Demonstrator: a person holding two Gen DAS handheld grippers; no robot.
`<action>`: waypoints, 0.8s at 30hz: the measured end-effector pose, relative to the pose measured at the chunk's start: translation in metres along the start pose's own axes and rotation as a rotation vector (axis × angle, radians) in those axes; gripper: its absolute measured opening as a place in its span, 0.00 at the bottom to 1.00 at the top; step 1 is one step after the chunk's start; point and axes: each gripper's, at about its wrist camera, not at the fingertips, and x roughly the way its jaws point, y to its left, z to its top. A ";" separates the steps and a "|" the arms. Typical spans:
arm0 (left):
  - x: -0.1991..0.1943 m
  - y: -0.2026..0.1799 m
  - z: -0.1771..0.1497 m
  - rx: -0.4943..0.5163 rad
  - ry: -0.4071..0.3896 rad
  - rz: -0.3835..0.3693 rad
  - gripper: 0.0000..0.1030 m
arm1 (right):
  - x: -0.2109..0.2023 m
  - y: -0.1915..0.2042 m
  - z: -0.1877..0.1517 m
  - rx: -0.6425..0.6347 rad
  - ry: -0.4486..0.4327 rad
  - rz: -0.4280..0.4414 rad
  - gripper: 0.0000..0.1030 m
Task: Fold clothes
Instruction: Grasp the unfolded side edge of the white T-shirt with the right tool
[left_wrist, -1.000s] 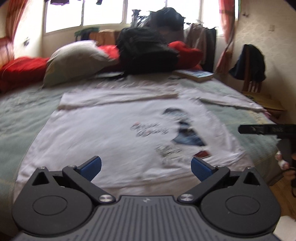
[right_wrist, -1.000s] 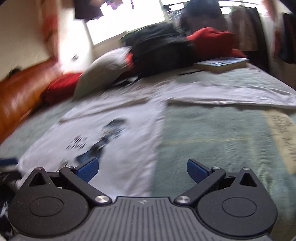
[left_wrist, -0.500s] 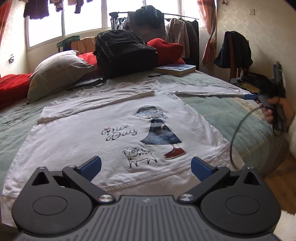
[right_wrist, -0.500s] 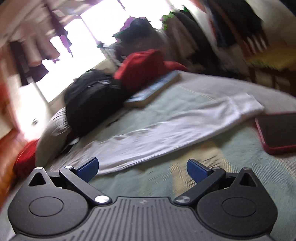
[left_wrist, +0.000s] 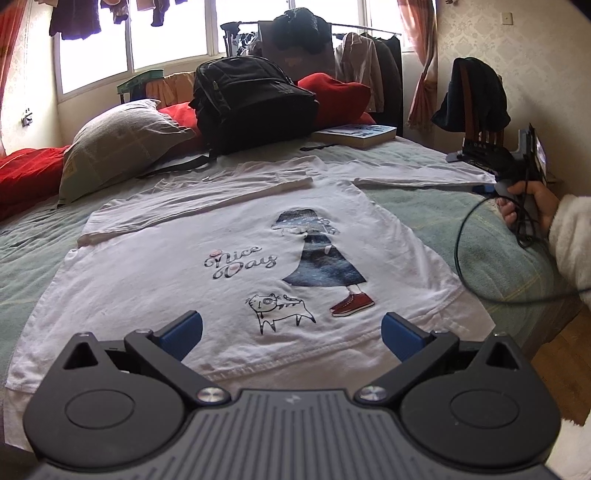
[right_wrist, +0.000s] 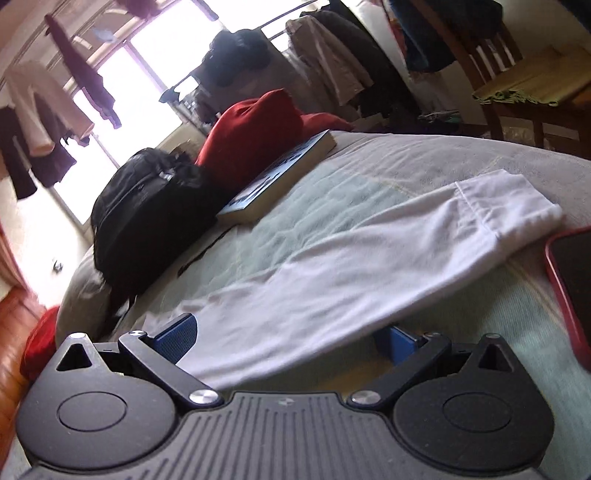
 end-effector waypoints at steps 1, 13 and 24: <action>0.000 0.000 0.000 0.000 0.000 0.002 0.99 | 0.003 -0.002 0.003 0.013 -0.008 0.001 1.00; 0.006 0.001 -0.004 0.002 0.017 0.001 0.99 | 0.022 -0.015 0.015 0.073 -0.098 0.021 1.00; 0.004 0.020 -0.001 -0.042 0.011 0.004 0.99 | 0.018 -0.003 0.028 0.075 -0.117 0.035 1.00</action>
